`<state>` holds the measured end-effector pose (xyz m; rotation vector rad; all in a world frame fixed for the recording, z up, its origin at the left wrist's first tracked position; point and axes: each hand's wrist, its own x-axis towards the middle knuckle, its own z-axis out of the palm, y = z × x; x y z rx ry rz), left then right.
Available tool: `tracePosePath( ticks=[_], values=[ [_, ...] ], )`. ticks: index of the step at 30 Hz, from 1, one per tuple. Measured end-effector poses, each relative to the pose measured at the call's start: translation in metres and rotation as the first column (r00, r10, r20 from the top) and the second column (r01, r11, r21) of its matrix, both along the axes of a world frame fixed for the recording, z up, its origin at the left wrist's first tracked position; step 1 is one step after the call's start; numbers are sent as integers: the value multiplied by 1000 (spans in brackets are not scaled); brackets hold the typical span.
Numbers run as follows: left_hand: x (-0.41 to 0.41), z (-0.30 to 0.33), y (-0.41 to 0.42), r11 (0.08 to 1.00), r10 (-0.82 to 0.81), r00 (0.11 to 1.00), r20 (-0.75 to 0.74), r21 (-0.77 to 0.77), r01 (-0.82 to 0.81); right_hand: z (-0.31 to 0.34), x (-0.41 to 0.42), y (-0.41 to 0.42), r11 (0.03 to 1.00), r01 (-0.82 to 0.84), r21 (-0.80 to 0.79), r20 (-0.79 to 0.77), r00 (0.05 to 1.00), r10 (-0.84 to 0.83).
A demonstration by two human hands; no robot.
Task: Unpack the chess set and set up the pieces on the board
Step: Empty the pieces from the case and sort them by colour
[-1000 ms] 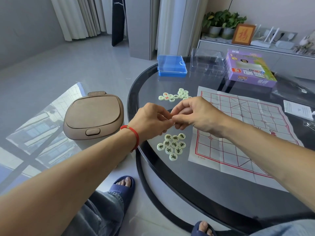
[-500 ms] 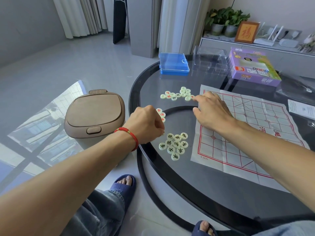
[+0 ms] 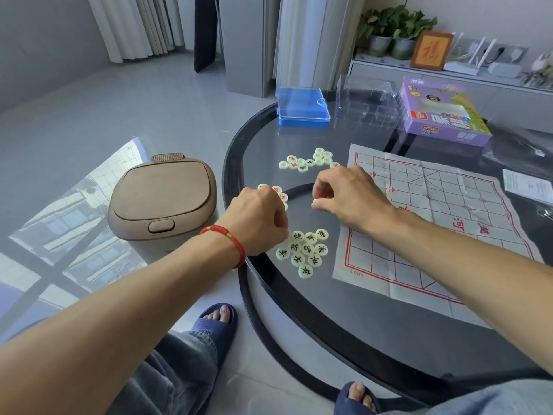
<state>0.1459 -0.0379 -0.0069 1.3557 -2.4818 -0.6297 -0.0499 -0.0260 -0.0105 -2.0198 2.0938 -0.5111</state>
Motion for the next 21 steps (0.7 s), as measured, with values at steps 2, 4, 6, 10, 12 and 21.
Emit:
tracePosePath(
  ticks=[2, 4, 6, 10, 12, 21],
  values=[
    [-1, -3, -1, 1000, 16, 1000, -1, 8, -16, 5, 1, 1, 1000, 7, 21, 107, 994, -10],
    [-1, -4, -4, 999, 42, 999, 4, 14, -42, 11, 1, 1, 997, 42, 67, 267, 962, -58],
    [0, -2, -5, 998, 63, 998, -15, 2, -63, 15, 1, 4, 995, 43, 95, 356, 931, -74],
    [-1, 8, -6, 992, 120, 977, -175, 67, -109, 25, 5, 10, 991, -73, 110, 518, 855, 5],
    [-3, 12, -8, 970, 150, 938, -311, 228, -80, 27, 9, 12, 988, -119, 98, 561, 827, 44],
    [27, 8, -38, 942, 291, 903, -316, 260, -213, 9, 2, 6, 988, 139, -65, 197, 973, -124]
  ],
)
